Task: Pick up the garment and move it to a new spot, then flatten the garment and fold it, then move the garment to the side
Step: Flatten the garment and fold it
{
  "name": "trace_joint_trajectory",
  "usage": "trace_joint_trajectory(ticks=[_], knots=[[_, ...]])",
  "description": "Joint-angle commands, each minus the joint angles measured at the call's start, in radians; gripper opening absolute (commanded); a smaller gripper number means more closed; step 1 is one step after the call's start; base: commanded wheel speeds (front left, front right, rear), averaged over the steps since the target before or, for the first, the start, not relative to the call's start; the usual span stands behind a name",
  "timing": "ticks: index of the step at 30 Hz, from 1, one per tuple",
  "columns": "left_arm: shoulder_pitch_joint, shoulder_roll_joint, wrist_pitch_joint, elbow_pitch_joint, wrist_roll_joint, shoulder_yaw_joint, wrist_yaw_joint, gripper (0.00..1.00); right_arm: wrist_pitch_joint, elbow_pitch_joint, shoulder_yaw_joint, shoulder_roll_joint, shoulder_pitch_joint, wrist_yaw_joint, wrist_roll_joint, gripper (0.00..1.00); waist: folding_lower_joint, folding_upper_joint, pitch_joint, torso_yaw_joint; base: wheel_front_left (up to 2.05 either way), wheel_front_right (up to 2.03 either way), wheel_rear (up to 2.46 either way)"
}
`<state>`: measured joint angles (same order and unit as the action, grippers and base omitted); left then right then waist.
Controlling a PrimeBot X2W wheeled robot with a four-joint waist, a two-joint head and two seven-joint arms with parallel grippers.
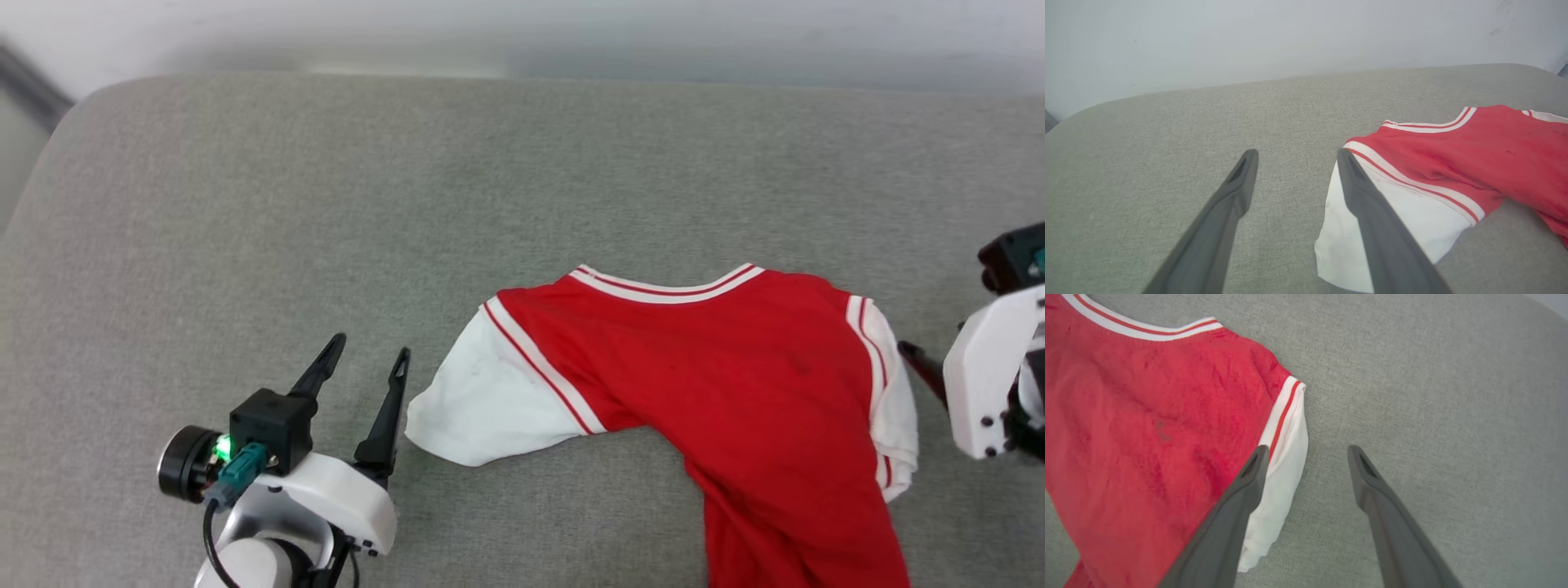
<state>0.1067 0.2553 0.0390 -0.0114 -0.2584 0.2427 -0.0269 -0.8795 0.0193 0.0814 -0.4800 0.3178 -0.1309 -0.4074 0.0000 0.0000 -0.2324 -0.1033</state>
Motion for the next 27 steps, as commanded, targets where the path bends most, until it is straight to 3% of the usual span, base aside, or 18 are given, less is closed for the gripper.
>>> trace_joint_trajectory(ticks=[1,9,18,19,20,21,27], knots=[[0.023,-0.005,0.01,-0.006,0.005,0.006,-0.005,1.0,-0.064,-0.026,0.001,-0.012,0.05,0.0,-0.006,1.0,0.0,0.0,-0.037,-0.039,0.0,0.0,0.0],[0.055,-0.017,0.025,-0.003,0.008,0.025,-0.007,1.0,-0.174,-0.124,0.029,-0.038,0.131,0.0,-0.005,1.0,0.0,0.0,-0.085,-0.101,0.0,0.0,0.0],[0.073,-0.027,0.031,0.003,-0.009,0.034,-0.008,1.0,-0.164,-0.237,0.087,-0.045,0.086,0.0,-0.012,1.0,0.0,0.0,-0.114,-0.13,0.0,0.0,0.0],[0.075,-0.026,0.029,0.003,-0.009,0.034,-0.008,1.0,-0.159,-0.244,0.092,-0.047,0.079,0.0,-0.014,0.74,0.0,0.0,-0.116,-0.128,0.0,0.0,0.0],[0.077,-0.025,0.023,0.003,-0.011,0.035,-0.01,1.0,-0.151,-0.248,0.098,-0.051,0.073,0.0,-0.016,0.3,0.0,0.0,-0.118,-0.126,0.0,0.0,0.0],[0.08,-0.022,0.017,0.003,-0.015,0.037,-0.013,1.0,-0.142,-0.25,0.105,-0.056,0.068,0.0,-0.017,0.0,0.0,0.0,-0.12,-0.122,0.0,0.0,0.0],[0.097,-0.004,-0.08,0.002,-0.053,0.052,-0.035,1.0,-0.107,-0.251,0.118,-0.092,0.069,0.001,-0.047,0.0,0.0,0.0,-0.128,-0.089,0.0,0.0,0.0]])
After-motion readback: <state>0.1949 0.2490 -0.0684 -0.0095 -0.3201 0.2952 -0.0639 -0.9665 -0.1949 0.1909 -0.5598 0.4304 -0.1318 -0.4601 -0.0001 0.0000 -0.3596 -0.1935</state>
